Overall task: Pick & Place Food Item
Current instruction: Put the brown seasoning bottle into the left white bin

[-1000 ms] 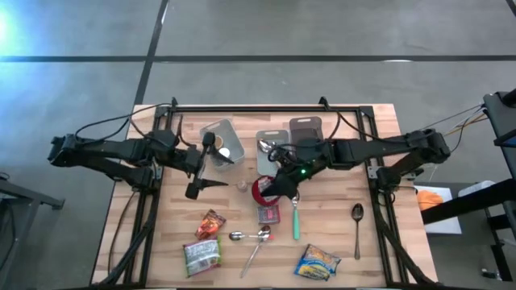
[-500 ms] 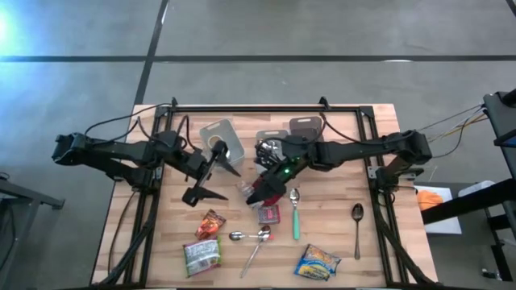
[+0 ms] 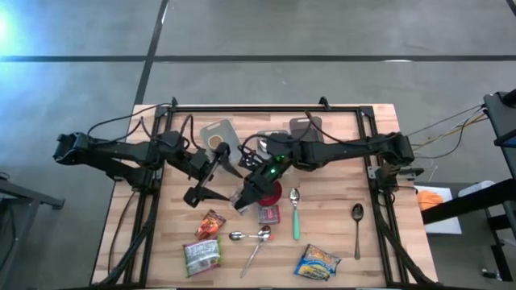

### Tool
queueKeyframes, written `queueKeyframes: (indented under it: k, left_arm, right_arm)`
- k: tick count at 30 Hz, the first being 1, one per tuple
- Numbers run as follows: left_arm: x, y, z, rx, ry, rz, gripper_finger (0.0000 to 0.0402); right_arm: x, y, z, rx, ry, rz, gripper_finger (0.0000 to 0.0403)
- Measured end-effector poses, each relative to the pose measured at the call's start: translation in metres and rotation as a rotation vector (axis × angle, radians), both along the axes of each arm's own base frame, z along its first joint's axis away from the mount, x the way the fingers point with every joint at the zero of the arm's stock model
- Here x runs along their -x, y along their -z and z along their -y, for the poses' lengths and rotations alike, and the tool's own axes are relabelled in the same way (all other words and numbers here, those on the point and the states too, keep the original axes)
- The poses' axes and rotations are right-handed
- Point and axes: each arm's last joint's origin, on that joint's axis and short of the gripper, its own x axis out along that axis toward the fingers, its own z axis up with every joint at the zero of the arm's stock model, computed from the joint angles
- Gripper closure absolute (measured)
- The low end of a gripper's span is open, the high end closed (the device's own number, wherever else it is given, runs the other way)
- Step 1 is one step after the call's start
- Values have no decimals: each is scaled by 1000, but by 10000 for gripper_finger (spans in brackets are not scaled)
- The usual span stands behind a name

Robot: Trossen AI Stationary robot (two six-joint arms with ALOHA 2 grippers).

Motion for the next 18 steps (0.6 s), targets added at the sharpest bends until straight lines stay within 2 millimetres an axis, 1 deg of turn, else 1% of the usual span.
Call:
queueKeyframes:
  k: [6, 18]
  left_arm:
    - [1, 0, 4, 8, 97, -6, 66]
    - [0, 0, 5, 6, 102, 7, 66]
  right_arm:
    - [-1, -1, 5, 2, 13, 7, 216]
    - [-2, -2, 10, 1, 38, 8, 216]
